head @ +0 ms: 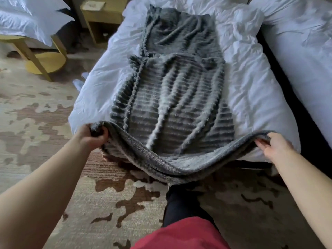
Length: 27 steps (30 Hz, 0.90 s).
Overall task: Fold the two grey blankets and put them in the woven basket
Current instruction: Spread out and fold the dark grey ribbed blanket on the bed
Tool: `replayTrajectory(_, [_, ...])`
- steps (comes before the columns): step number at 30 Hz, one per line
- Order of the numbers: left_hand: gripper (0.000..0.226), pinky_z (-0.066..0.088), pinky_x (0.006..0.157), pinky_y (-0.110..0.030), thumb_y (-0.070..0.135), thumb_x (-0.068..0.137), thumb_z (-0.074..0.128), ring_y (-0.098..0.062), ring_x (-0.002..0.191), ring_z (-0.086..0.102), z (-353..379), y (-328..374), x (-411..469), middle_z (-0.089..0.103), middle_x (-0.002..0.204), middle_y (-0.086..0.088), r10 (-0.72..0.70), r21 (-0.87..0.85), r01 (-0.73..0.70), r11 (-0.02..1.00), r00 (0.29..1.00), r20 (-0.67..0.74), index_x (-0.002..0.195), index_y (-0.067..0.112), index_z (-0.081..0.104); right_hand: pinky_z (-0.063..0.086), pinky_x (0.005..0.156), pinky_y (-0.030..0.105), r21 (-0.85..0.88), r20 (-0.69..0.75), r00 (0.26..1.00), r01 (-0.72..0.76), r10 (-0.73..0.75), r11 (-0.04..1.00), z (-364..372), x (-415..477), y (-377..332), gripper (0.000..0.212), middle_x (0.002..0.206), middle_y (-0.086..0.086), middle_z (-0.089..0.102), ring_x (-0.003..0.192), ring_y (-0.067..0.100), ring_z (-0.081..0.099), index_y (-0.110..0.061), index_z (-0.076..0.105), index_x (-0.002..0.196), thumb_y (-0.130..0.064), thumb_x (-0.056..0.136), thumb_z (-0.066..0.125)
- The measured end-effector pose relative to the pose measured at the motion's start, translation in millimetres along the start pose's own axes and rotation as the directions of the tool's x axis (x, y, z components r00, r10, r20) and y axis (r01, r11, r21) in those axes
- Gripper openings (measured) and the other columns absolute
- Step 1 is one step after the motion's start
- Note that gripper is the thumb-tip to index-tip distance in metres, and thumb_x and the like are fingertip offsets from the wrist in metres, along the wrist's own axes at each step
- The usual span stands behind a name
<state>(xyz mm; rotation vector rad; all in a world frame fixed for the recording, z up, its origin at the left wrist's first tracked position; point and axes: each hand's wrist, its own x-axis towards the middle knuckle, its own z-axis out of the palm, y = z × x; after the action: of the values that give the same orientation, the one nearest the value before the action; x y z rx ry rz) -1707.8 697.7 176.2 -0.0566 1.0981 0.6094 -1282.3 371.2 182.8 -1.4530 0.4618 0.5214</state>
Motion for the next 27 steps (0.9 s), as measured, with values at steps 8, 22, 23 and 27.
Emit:
replayTrajectory(8, [0.035,0.052,0.086,-0.038,0.006,0.078,0.046,-0.023,0.113,0.056,141.9,61.7,161.2,0.056,0.121,-0.008,0.290,-0.194,-0.302,0.934,0.953,-0.086,0.111,0.011,0.057,0.047,0.094,0.033,-0.084,-0.002,0.995,-0.101,0.101,0.991,176.7,200.2,-44.5,0.022,0.117,0.012,0.057,0.126,0.024,0.050,-0.007,0.053,0.105,-0.005,0.099,0.032])
replayTrajectory(22, [0.027,0.044,0.103,-0.041,0.019,0.097,0.043,-0.024,0.127,0.049,110.8,12.4,232.1,0.052,0.133,-0.007,0.420,0.209,-0.371,0.905,0.856,-0.302,0.120,0.009,0.054,0.051,0.077,0.034,-0.595,-0.091,0.985,0.064,-0.146,0.801,200.6,232.3,39.9,0.048,0.090,0.007,0.065,0.079,0.019,0.058,-0.011,0.068,0.111,-0.020,0.064,0.065])
replayTrajectory(23, [0.030,0.046,0.101,-0.039,0.017,0.097,0.045,-0.023,0.125,0.051,104.1,7.7,228.5,0.056,0.125,-0.005,0.427,0.214,-0.374,0.903,0.843,-0.327,0.124,0.008,0.053,0.050,0.076,0.035,-0.616,-0.089,0.981,0.081,-0.171,0.784,192.8,225.2,44.2,0.049,0.094,0.008,0.066,0.082,0.021,0.059,-0.011,0.067,0.112,-0.021,0.064,0.064])
replayTrajectory(27, [0.022,0.048,0.092,-0.027,0.010,0.096,0.047,-0.015,0.118,0.054,60.9,-24.9,216.5,0.059,0.106,-0.001,0.383,0.271,-0.287,0.919,0.817,-0.431,0.116,0.011,0.056,0.055,0.079,0.040,-0.647,-0.099,0.977,0.079,-0.186,0.758,148.5,190.5,79.7,0.032,0.095,0.013,0.070,0.084,0.026,0.064,-0.011,0.068,0.106,-0.013,0.075,0.061])
